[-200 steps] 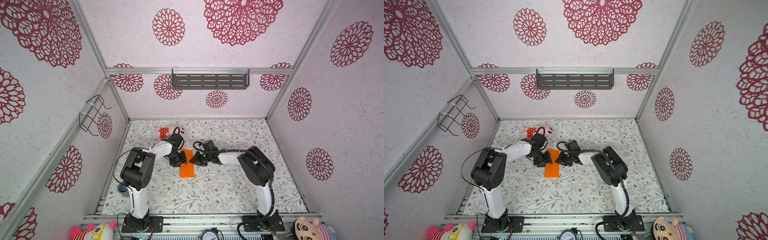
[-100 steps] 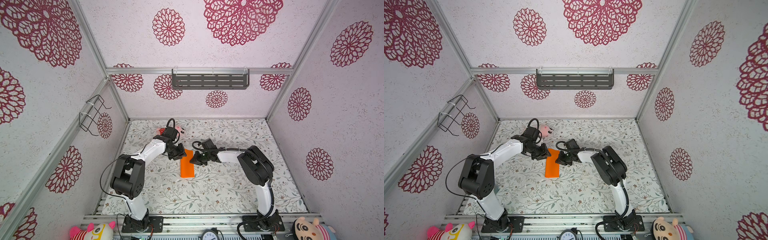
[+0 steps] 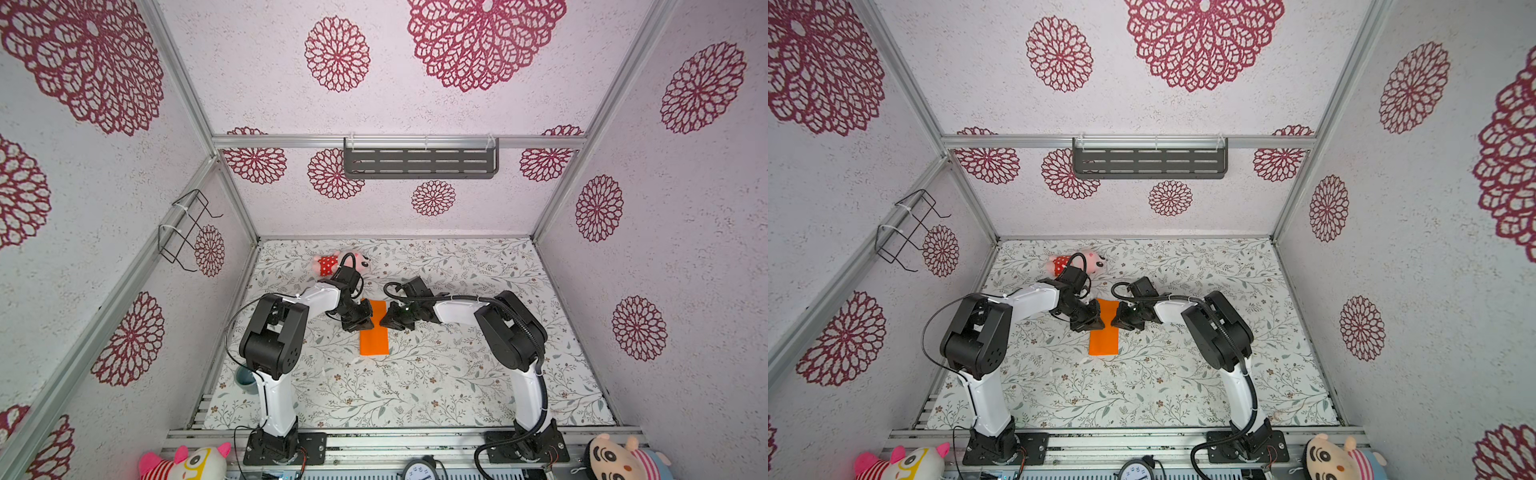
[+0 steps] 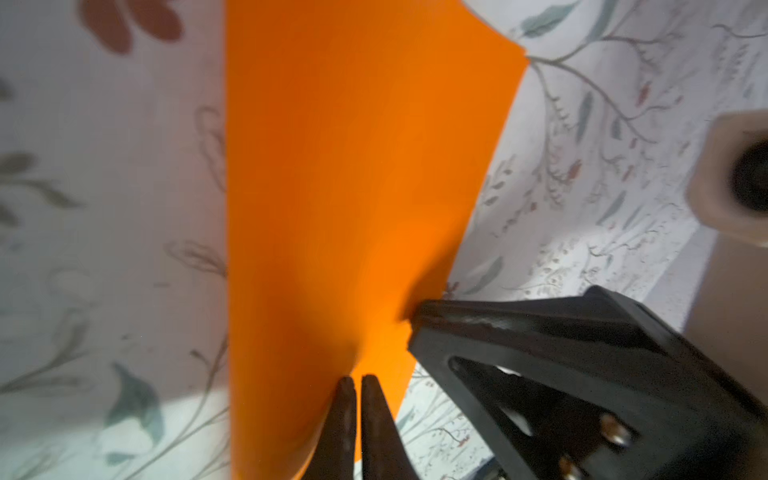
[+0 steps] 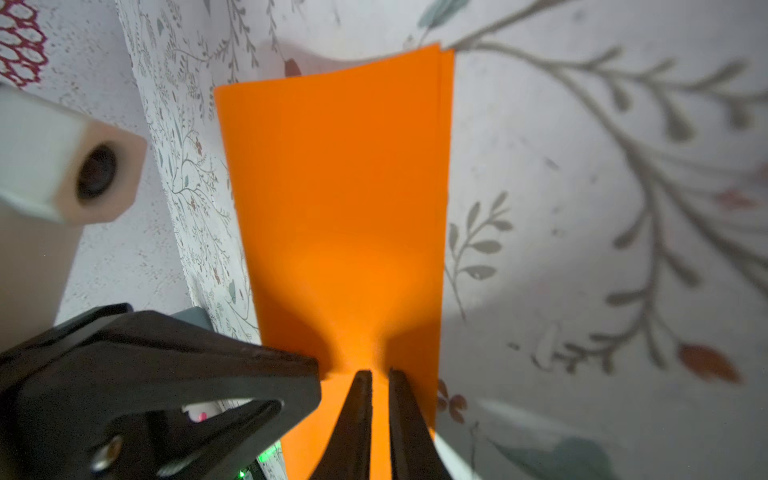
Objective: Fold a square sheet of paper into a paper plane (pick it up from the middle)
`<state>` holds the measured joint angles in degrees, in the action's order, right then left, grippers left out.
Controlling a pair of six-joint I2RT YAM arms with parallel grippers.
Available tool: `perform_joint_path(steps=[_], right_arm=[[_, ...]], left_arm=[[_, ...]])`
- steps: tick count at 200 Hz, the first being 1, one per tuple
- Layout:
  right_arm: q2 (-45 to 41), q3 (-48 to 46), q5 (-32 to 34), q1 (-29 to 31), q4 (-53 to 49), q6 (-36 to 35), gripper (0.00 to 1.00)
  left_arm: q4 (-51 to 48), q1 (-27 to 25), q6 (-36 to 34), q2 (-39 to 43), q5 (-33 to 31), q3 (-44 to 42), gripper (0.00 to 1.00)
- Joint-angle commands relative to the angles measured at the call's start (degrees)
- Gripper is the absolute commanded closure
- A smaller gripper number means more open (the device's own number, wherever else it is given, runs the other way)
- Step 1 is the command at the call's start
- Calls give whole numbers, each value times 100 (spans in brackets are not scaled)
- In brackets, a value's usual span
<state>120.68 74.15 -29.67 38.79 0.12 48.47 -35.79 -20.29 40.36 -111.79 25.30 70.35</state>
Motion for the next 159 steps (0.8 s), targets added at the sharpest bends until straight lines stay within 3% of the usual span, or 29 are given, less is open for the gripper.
perform_joint_path(steps=[1, 56, 89, 159], right_arm=[[368, -165, 610, 24, -884, -158, 85], [359, -173, 786, 26, -1087, -214, 86], [337, -199, 850, 22, -1118, -226, 87], [329, -197, 896, 33, -1102, -233, 87]], left_arm=[[-432, 60, -355, -224, -525, 128, 91], [-1092, 80, -579, -267, -1385, 32, 93], [-1375, 123, -755, 156, -1702, 161, 96], [-334, 106, -537, 613, -641, 454, 95]])
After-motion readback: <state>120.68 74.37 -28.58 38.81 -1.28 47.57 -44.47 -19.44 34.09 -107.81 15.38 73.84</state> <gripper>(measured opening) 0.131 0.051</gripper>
